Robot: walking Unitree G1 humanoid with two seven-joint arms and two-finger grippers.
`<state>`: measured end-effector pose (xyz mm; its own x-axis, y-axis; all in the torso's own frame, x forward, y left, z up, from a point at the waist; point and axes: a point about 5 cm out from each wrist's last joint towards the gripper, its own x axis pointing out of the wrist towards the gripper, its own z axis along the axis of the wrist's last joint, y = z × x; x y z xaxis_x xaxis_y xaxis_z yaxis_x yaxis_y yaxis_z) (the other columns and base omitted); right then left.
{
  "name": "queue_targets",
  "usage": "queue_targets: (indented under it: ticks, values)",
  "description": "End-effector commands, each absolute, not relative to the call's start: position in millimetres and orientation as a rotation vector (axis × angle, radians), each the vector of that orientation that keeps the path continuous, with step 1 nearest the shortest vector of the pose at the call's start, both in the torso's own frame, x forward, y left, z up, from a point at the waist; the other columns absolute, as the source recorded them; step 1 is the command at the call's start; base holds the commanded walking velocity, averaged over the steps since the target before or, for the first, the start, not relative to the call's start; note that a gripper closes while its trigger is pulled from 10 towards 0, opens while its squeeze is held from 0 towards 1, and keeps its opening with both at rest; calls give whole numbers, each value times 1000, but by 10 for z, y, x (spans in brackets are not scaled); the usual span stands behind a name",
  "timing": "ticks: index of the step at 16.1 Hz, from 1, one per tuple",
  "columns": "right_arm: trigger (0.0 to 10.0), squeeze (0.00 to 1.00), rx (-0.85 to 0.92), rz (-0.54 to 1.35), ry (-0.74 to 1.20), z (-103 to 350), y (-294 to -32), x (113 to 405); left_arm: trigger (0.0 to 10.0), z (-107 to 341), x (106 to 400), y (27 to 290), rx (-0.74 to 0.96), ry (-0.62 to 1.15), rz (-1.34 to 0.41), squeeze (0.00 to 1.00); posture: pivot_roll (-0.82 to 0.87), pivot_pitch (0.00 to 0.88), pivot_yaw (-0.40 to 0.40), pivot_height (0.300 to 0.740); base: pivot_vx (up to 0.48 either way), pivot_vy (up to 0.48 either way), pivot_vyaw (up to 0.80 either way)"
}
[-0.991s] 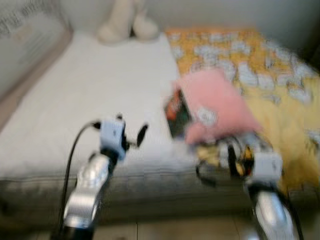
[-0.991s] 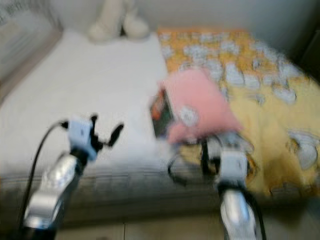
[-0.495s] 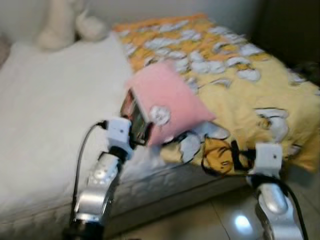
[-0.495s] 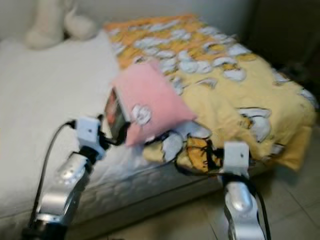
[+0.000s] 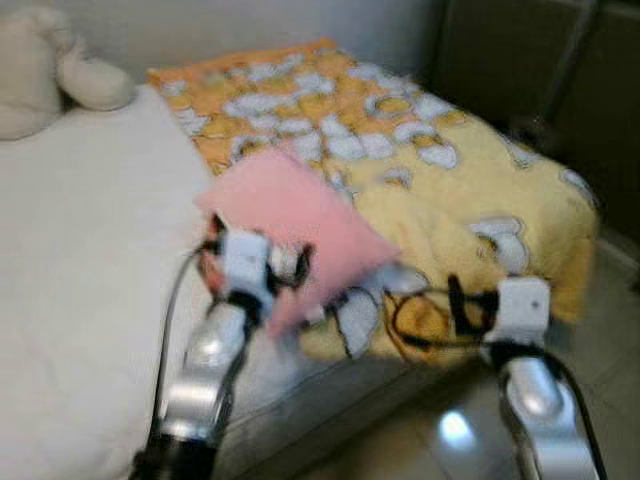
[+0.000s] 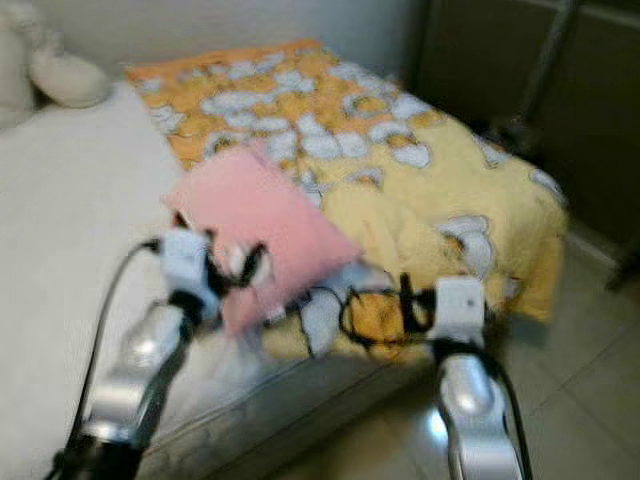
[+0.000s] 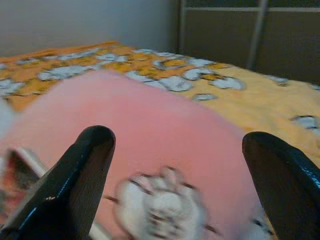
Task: Clean up the room
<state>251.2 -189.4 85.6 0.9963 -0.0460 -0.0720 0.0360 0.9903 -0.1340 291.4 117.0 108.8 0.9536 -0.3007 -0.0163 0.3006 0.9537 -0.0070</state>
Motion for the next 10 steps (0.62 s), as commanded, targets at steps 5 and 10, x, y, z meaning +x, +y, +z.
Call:
queue_targets:
  ticks: [5,10]
  values:
    - [10000,0,-96,54,60,948,-1703,2858,10000,1125,2979,1415,70,27,-210,0,-26,0,27,732,0,0,0]
    - [10000,0,-68,145,81,876,-1477,3070,10000,1186,2901,1637,119,34,-160,0,57,37,23,732,0,0,0]
